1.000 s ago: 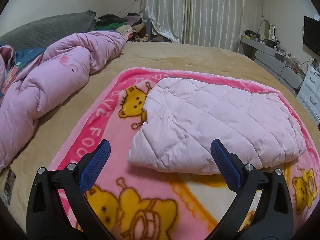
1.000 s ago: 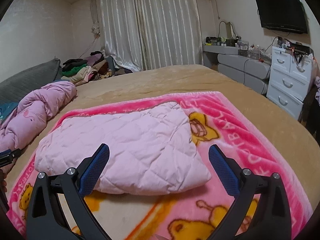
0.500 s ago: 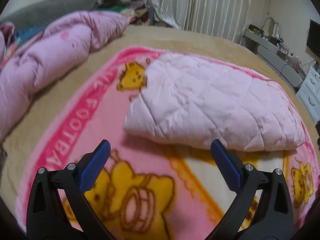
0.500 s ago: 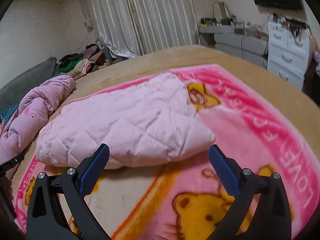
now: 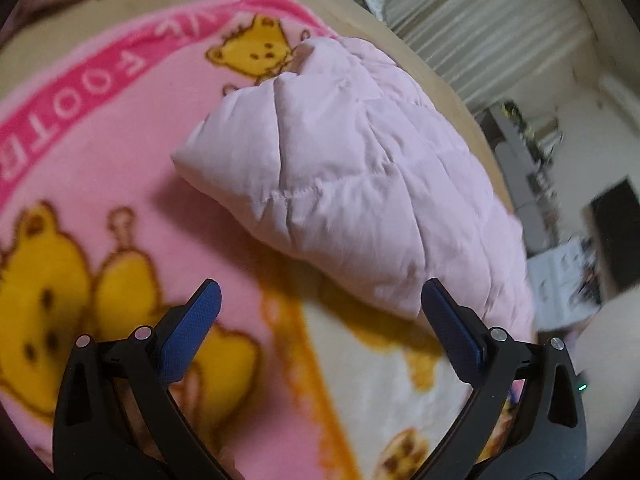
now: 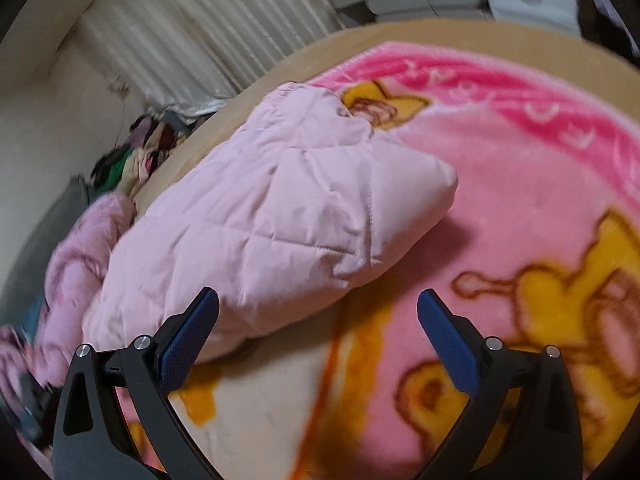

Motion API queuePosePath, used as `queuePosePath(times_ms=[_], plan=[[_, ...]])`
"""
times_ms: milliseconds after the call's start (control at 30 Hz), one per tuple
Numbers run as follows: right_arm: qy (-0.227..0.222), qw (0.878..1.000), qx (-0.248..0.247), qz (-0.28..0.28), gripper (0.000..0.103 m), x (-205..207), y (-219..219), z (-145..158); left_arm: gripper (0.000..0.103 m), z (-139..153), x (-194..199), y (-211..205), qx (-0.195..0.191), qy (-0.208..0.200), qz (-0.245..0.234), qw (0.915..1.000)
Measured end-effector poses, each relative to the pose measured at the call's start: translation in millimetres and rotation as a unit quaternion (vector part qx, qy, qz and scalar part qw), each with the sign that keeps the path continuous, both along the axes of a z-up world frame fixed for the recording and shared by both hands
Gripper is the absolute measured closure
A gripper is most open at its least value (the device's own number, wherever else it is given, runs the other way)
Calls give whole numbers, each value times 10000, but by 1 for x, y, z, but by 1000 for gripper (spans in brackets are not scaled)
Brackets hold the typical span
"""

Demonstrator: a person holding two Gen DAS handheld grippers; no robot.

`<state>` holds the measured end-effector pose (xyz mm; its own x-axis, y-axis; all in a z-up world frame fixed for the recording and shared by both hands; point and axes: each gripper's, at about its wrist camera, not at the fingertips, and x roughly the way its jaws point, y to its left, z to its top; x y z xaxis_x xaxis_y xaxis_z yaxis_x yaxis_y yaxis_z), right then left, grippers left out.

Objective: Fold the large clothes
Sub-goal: 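Push the jacket's side edge over onto itself with both grippers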

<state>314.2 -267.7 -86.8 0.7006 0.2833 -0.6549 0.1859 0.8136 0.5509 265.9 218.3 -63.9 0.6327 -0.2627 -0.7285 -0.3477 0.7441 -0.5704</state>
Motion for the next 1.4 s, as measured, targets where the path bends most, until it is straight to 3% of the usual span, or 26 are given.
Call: queuePosePath(times_ms=[167, 400, 633, 867, 933, 1100, 1133, 1200, 1267, 1400], plan=[[259, 9980, 524, -228, 4, 21, -7, -14, 9, -7, 15, 11, -350, -44, 388, 9986], [249, 9940, 1006, -362, 4, 43, -15, -20, 9, -18, 35, 24, -923, -158, 727, 9930], [288, 9902, 1336, -286, 4, 69, -16, -32, 9, -29, 54, 28, -975, -103, 842, 9916], [125, 9917, 1264, -173, 4, 86, -14, -38, 8, -46, 66, 33, -1152, -238, 797, 9899], [40, 9937, 1111, -135, 7, 87, -11, -37, 8, -48, 69, 33, -1206, -268, 797, 9891], [-110, 9963, 855, 64, 40, 84, -3, -31, 8, -45, 76, 32, -1221, -215, 652, 9901], [-142, 9970, 743, 131, 43, 84, -1, -27, 12, -43, 76, 31, -1134, -197, 606, 9915], [-232, 9985, 400, 279, 56, 83, 7, -15, 30, -38, 77, 28, -967, -223, 508, 9938], [-289, 9988, 75, 398, 61, 84, 15, -5, 56, -24, 77, 22, -697, -343, 348, 9964], [-353, 9975, -272, 540, 69, 82, 23, 8, 73, -1, 78, 15, -330, -452, 134, 9983]])
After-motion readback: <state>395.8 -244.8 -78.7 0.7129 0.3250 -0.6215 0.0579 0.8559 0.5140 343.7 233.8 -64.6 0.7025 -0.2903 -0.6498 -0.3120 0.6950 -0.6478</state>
